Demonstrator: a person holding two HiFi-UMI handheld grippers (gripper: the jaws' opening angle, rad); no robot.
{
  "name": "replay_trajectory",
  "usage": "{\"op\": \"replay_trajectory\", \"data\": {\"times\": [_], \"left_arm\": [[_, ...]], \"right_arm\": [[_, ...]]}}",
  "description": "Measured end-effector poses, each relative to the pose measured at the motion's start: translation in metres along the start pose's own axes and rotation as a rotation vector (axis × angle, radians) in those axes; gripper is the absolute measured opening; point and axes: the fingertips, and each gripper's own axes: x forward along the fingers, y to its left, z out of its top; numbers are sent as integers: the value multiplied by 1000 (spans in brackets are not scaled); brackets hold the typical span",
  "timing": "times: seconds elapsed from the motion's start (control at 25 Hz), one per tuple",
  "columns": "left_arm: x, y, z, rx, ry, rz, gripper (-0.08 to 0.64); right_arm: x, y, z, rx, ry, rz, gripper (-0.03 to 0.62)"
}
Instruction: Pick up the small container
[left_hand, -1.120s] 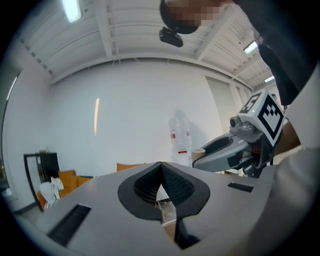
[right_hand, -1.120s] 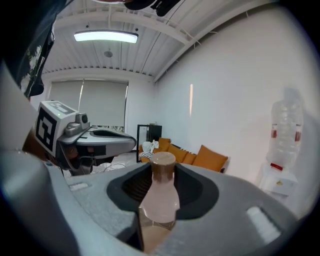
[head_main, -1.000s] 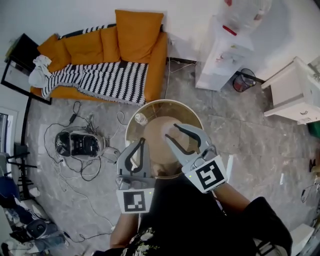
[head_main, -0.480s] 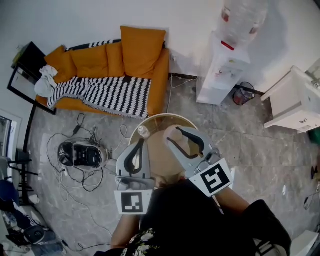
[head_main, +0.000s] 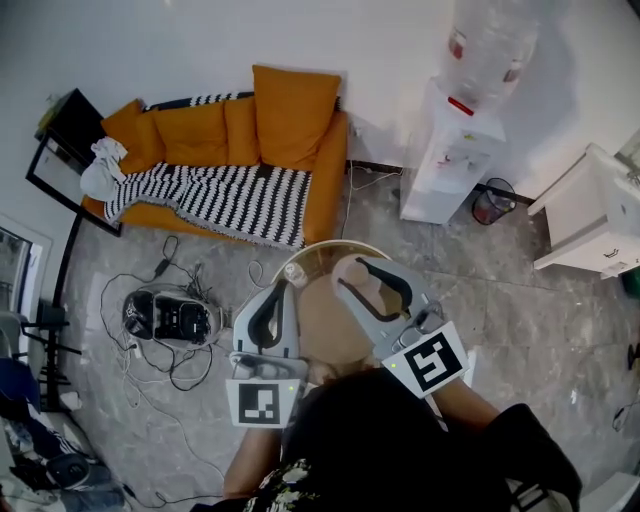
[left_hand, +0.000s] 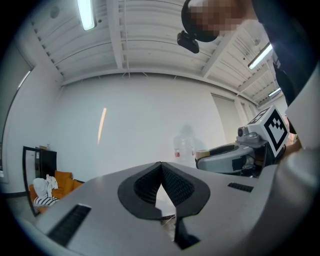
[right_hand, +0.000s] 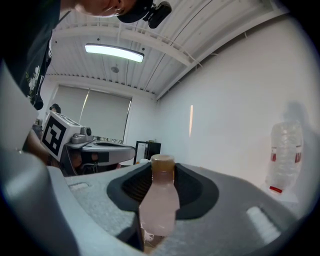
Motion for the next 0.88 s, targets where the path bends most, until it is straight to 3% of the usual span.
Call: {"op": "replay_trajectory", "data": {"times": [0.88], "left_arm": [[-1, -5, 10, 8, -5, -4, 6]], "right_arm": [[-1, 1, -1, -2, -19, -17, 132]]}}
